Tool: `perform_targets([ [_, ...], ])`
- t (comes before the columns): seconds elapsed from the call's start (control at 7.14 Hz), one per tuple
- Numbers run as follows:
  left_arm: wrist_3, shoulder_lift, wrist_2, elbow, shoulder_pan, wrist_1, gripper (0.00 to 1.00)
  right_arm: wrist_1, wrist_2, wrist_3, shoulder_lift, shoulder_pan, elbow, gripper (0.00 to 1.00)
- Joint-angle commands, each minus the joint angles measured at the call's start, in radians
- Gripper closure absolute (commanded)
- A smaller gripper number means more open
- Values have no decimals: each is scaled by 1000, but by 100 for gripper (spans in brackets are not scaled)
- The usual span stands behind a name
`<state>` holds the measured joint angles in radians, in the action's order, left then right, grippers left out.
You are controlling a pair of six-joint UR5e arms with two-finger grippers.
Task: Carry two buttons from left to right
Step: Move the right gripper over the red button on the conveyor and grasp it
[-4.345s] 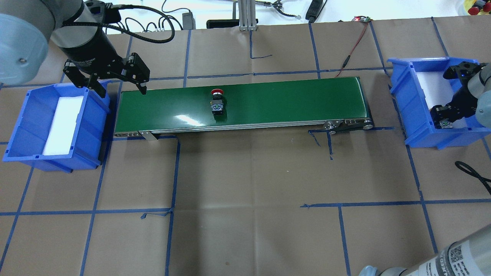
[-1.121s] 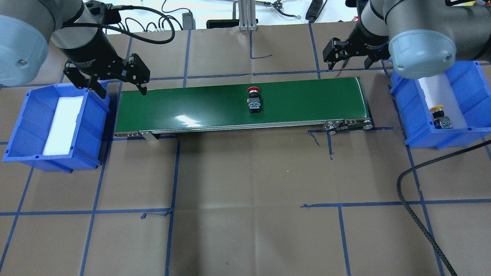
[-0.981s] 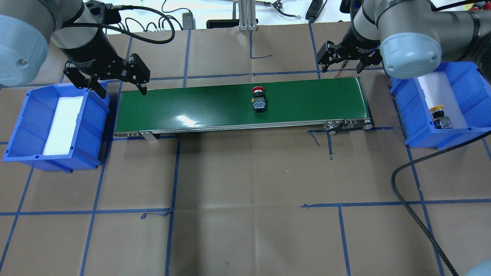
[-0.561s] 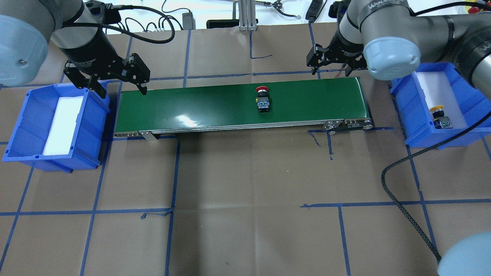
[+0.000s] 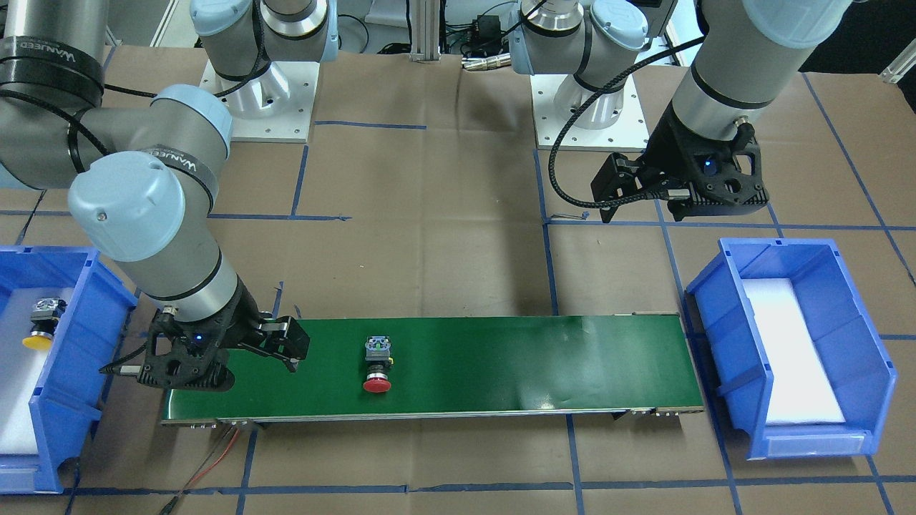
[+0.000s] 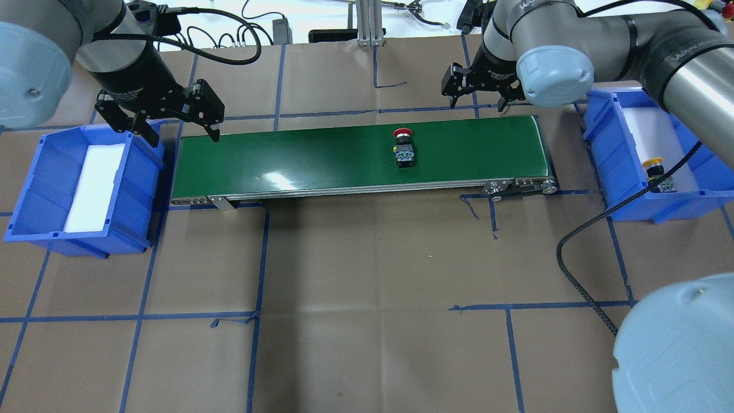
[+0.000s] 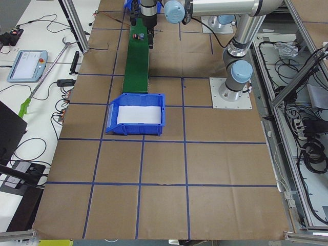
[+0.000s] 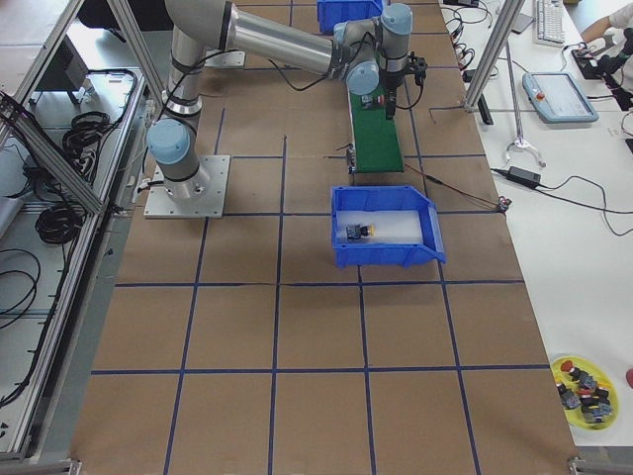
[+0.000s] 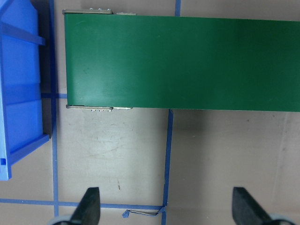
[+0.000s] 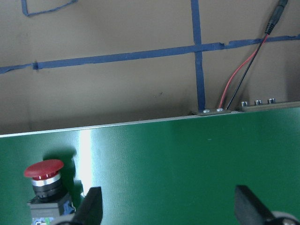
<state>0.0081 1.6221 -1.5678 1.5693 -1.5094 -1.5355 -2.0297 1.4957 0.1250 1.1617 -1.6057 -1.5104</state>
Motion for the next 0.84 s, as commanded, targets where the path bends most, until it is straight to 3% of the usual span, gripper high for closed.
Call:
perform_targets([
  [0.0, 0, -1, 0, -2, 0, 0, 1, 5, 0, 1, -4, 0, -10, 0],
  [0.7, -2, -1, 0, -2, 0, 0, 1, 11, -3, 1, -5, -2, -34, 0],
])
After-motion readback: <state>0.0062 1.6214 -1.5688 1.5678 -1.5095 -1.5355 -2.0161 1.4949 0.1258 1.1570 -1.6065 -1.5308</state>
